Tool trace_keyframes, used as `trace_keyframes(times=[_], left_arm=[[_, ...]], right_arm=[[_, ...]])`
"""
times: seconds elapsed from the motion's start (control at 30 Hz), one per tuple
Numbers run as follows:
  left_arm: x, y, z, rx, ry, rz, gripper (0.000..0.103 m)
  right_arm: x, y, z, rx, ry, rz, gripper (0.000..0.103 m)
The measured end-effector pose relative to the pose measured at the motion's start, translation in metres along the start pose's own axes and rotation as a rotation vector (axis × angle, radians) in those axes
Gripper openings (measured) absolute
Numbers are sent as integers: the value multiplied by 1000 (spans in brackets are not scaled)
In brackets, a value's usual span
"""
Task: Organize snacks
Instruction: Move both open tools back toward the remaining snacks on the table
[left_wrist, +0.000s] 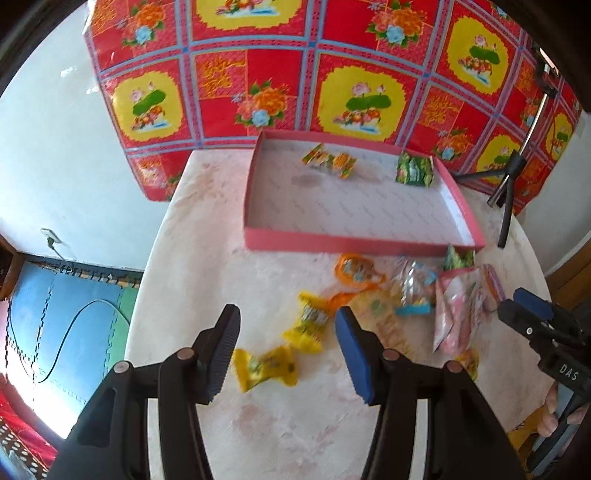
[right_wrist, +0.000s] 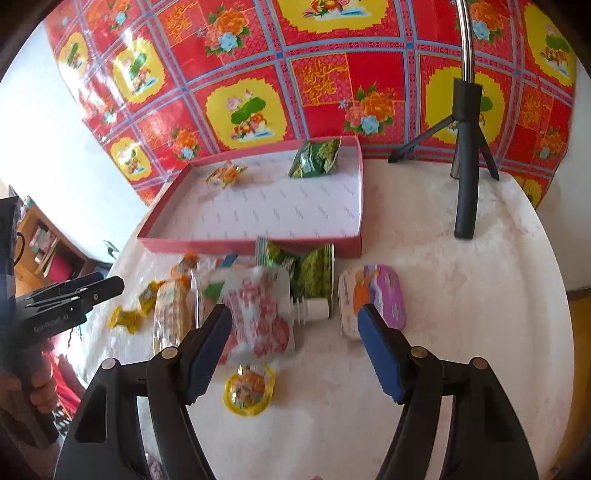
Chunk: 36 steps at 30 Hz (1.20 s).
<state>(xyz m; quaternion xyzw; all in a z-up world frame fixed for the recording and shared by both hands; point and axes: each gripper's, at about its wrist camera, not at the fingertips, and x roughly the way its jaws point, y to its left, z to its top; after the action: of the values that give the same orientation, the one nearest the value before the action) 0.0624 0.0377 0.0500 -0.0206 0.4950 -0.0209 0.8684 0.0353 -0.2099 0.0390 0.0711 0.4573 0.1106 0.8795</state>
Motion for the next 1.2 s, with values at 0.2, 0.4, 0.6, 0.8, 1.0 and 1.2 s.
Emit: trace_keyframes(times=[0.2,0.4,0.6,0.8,1.0,1.2], left_arm=[[2,11,-14,-33,18,-17,57],[5,18,-27,-39,30,-16,57],[8,25,-35,-51,41,-23,57],[13,25,-37,-60,41,-40,57],[17,22,-39,-39,43,-21,57],[17,21,-39,-34,26,-35,56]], right_arm=[[1,1,-14,7,18,12,72],[3,0,-25,29,40,19,72],[3,5,-31,24,60,32,72],[12,12,-37,22,93,47,72],[15,17,-43,21,109,47,72],[20,19,-46,39,131,27,72]])
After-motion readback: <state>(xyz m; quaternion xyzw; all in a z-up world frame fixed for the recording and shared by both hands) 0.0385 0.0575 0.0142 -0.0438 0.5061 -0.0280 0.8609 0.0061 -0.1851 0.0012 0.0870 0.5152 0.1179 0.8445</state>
